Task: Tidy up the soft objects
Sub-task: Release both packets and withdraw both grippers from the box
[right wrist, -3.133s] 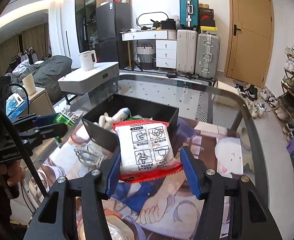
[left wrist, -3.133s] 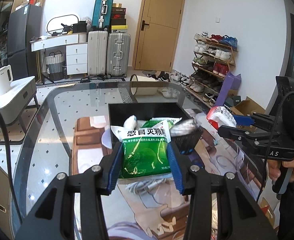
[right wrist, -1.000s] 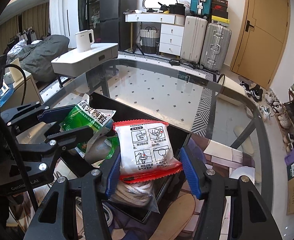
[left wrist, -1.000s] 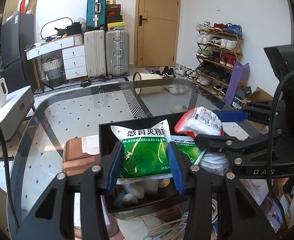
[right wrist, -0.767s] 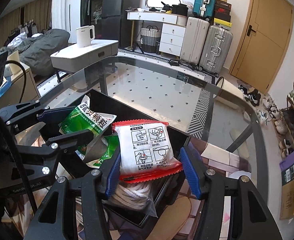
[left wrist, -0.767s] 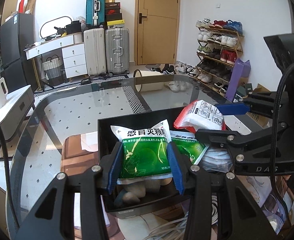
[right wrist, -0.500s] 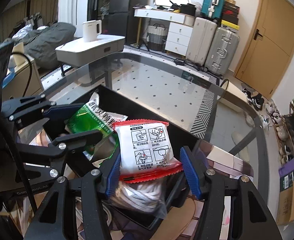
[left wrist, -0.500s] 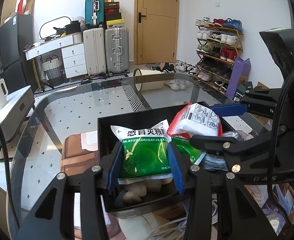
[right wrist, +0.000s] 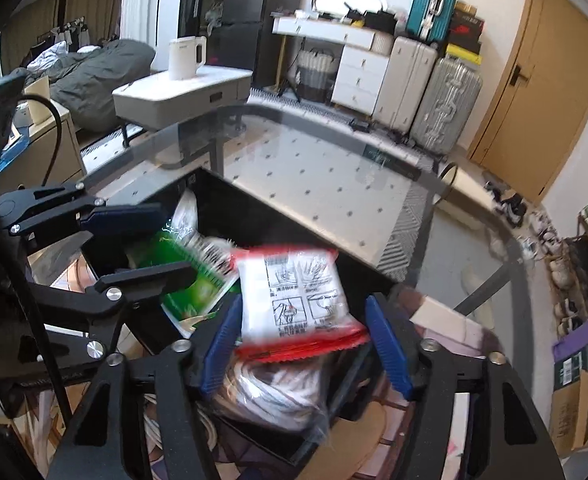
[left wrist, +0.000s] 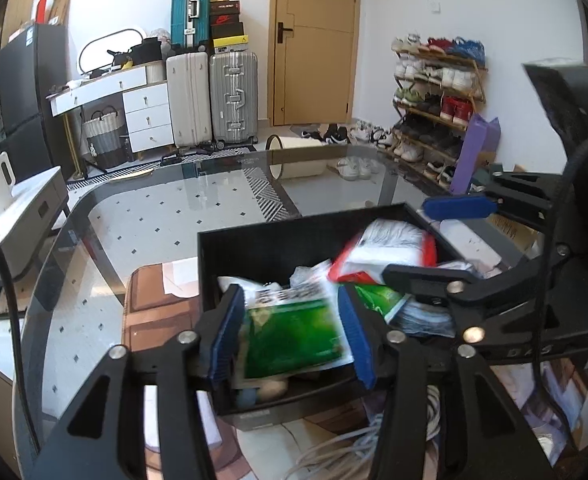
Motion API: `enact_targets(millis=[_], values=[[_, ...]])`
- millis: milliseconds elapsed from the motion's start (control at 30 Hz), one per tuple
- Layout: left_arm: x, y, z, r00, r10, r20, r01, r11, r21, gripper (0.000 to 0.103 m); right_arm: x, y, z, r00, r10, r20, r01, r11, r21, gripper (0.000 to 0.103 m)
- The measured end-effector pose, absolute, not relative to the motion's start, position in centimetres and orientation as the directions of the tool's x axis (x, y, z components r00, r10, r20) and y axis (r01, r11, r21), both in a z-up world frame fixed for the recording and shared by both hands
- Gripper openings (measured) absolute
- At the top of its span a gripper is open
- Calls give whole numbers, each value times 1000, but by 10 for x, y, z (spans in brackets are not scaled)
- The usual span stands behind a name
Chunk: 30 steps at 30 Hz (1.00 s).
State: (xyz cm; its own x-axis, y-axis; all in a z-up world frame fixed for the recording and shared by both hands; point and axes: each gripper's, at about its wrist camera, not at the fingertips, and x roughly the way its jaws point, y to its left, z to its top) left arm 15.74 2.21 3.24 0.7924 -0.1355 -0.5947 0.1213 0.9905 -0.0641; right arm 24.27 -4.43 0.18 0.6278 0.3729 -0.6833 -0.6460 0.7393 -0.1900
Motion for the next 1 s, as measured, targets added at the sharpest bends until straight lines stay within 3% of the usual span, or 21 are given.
enact_targets(millis=[67,133,267,467,1000], values=[[151,26,37,803,-146,-577,118,989,-87,64,237,-54,10,628,406,-664,-648,745,-157,83],[145,27,42,812,-153,-563,115,988,-102,67,231,-59,17,645,410,-645,-636,755,-156,85],[125,33,52,843,-143,-519,87,987,-131,99,215,-76,27,672,427,-605,-614,778,-133,96],[102,37,57,845,-148,-514,84,986,-146,103,186,-92,38,684,464,-563,-606,790,-86,102],[51,42,52,848,-65,-526,9,994,-108,103,130,-121,37,683,489,-543,-599,800,-33,102]])
